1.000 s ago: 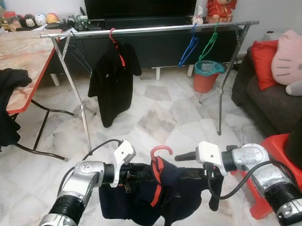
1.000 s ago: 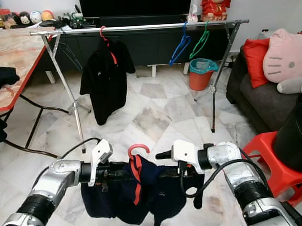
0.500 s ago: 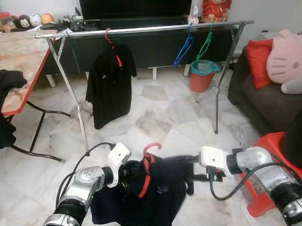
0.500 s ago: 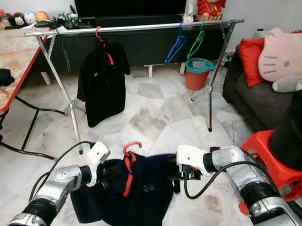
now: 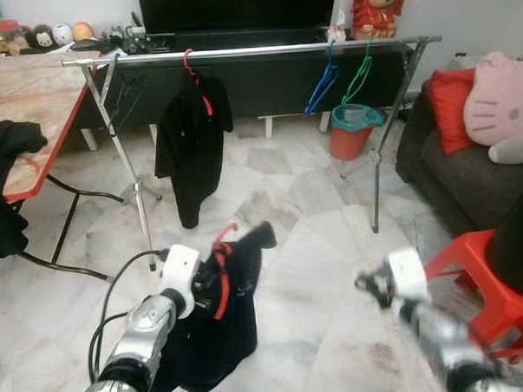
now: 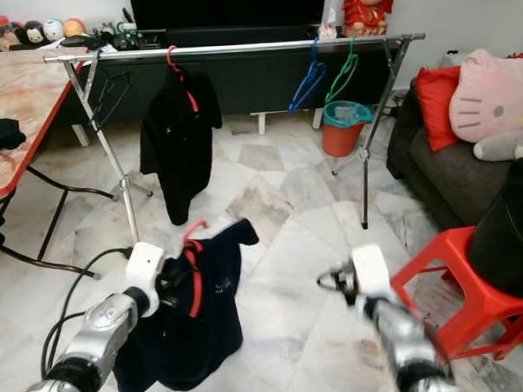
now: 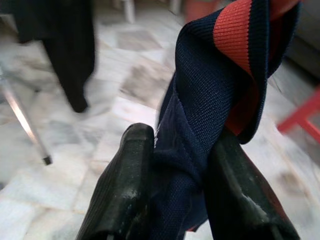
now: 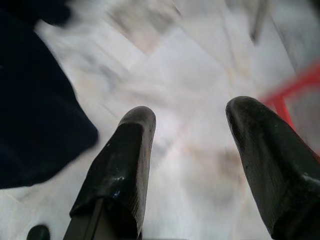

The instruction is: Hang hanger

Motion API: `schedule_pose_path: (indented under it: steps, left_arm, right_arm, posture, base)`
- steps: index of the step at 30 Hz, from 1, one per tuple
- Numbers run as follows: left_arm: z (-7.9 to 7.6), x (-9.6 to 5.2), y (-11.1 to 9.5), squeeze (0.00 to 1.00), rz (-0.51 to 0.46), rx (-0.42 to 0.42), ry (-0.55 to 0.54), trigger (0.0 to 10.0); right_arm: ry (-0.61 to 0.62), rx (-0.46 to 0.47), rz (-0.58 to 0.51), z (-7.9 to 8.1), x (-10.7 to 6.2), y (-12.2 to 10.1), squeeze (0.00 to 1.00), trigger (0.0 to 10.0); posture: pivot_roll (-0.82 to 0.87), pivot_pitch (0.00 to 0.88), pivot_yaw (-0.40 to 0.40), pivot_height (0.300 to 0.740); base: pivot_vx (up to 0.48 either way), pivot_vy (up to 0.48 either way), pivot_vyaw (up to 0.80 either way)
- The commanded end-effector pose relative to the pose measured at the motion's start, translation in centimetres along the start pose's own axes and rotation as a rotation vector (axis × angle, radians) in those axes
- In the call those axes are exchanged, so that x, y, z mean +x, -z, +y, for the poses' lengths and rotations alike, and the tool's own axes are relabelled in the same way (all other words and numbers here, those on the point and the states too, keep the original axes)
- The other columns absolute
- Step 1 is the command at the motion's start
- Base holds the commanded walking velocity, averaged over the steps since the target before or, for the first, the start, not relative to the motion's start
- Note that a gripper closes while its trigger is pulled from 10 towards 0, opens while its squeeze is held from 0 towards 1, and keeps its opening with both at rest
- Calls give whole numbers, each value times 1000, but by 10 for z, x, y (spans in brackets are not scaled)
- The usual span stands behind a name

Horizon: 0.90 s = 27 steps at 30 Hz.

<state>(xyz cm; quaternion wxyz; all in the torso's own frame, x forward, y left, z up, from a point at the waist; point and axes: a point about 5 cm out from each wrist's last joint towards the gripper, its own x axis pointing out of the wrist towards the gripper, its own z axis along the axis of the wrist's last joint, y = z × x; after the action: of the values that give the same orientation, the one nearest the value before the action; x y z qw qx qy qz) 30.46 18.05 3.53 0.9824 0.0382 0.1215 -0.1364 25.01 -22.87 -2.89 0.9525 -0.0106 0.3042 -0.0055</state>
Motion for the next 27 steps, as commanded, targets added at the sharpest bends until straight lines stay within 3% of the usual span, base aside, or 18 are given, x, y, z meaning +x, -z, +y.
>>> schedule_pose_path:
  steps: [1, 5, 12, 18, 27]
  left_arm:
    - [10, -4, -10, 0, -80, -4, -57, 10000]
    - [20, -23, -3, 0, -116, -12, -133, 10000]
    - [18, -39, -1, 0, -148, -3, -166, 10000]
    - [11, -29, -7, 0, -155, -36, -173, 10000]
    - [4, -22, -15, 0, -157, -39, -131, 10000]
  right_arm:
    - [63, 36, -22, -6, -2, 1, 0, 10000]
    - [170, 182, 47, -9, -12, 31, 0, 10000]
    - [253, 240, 156, -9, -24, 61, 0, 10000]
    - [245, 227, 228, -2, -32, 81, 0, 10000]
    - [281, 243, 293, -6, -44, 100, 0, 10000]
  posture:
    - [-134, 0, -54, 740]
    - [-115, 0, -56, 740]
    - [-104, 0, -54, 740]
    - [-124, 0, -33, 740]
    - [-118, 0, -23, 740]
  base:
    - [0, 0, 0]
    - [0, 0, 0]
    - [0, 0, 0]
    - [0, 0, 0]
    - [0, 0, 0]
